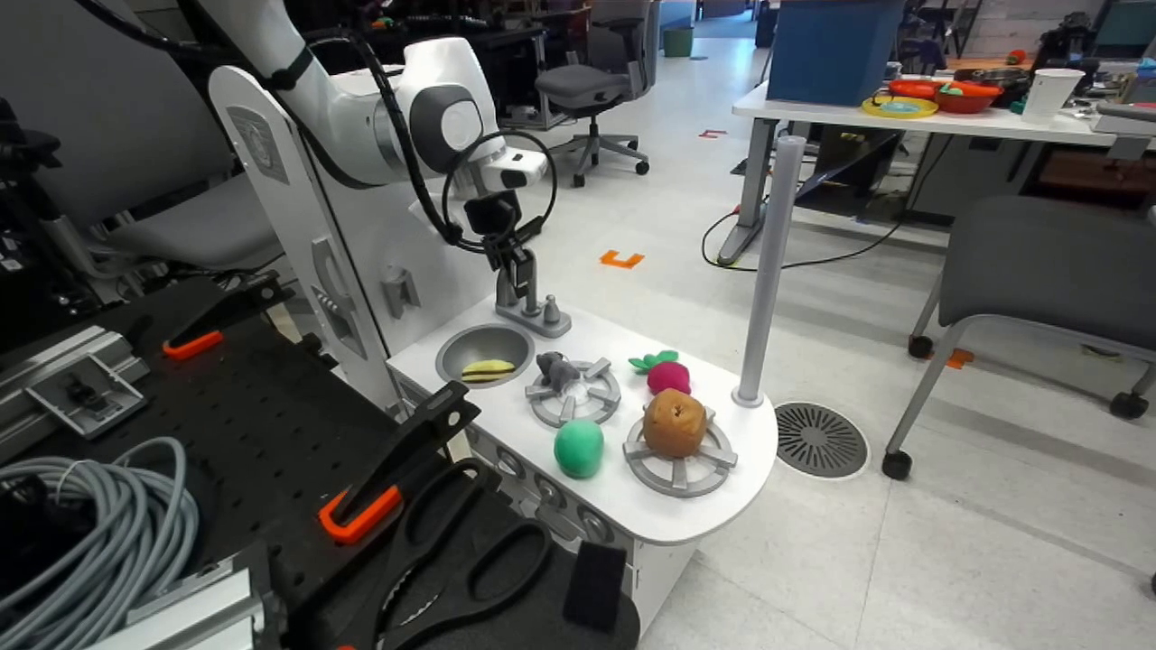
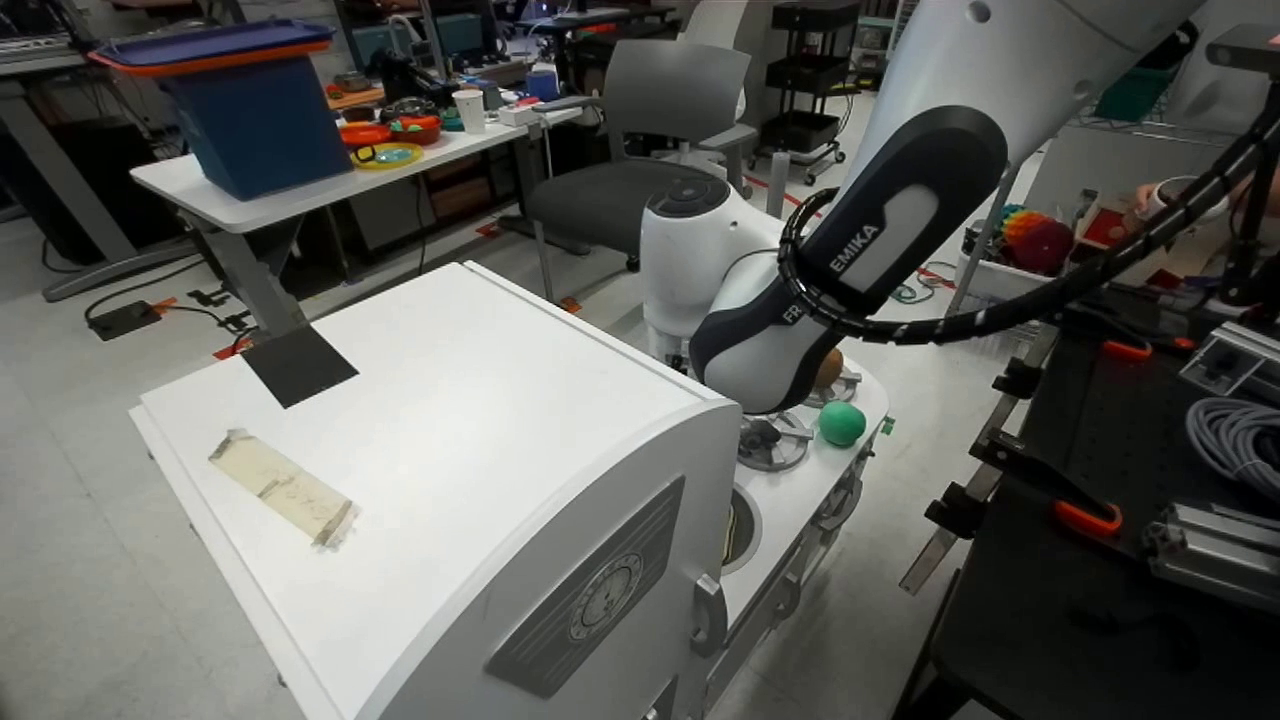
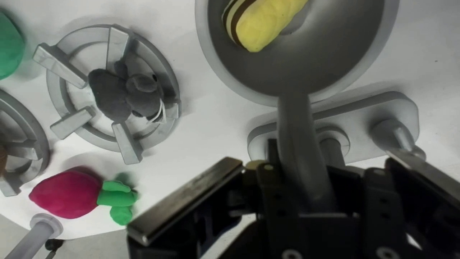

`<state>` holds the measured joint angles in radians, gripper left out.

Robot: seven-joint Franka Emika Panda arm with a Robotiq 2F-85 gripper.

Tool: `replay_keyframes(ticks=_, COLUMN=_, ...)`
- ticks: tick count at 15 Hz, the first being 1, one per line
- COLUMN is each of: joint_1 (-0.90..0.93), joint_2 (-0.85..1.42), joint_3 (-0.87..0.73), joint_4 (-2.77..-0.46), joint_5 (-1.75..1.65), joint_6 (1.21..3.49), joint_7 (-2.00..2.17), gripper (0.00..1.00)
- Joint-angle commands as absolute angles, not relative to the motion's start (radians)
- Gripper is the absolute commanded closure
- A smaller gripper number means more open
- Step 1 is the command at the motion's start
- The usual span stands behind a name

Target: Push the faucet to the right

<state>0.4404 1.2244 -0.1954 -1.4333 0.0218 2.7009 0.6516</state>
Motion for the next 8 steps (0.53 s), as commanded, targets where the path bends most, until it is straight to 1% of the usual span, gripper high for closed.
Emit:
replay_keyframes(ticks=1, joint_1=0.396, joint_2=1.161, joint_3=-0.257, joint_4=-1.499, joint_5=-0.021, joint_6=2.572, joint_7=0.606, gripper=0.74)
replay_keyframes(ticks=3, joint_1=0.399, joint_2=1.169, joint_3=-0.267, joint_4=-1.487, joint_5=-0.035, joint_6=2.55, joint_7=0.595, gripper=0.61)
replay_keyframes(ticks=8, joint_1=0.413, joint_2=1.174, joint_3=-0.295, joint_4=-1.462, joint_5=-0.097, joint_6=2.51, joint_7=0.586, gripper=0.24)
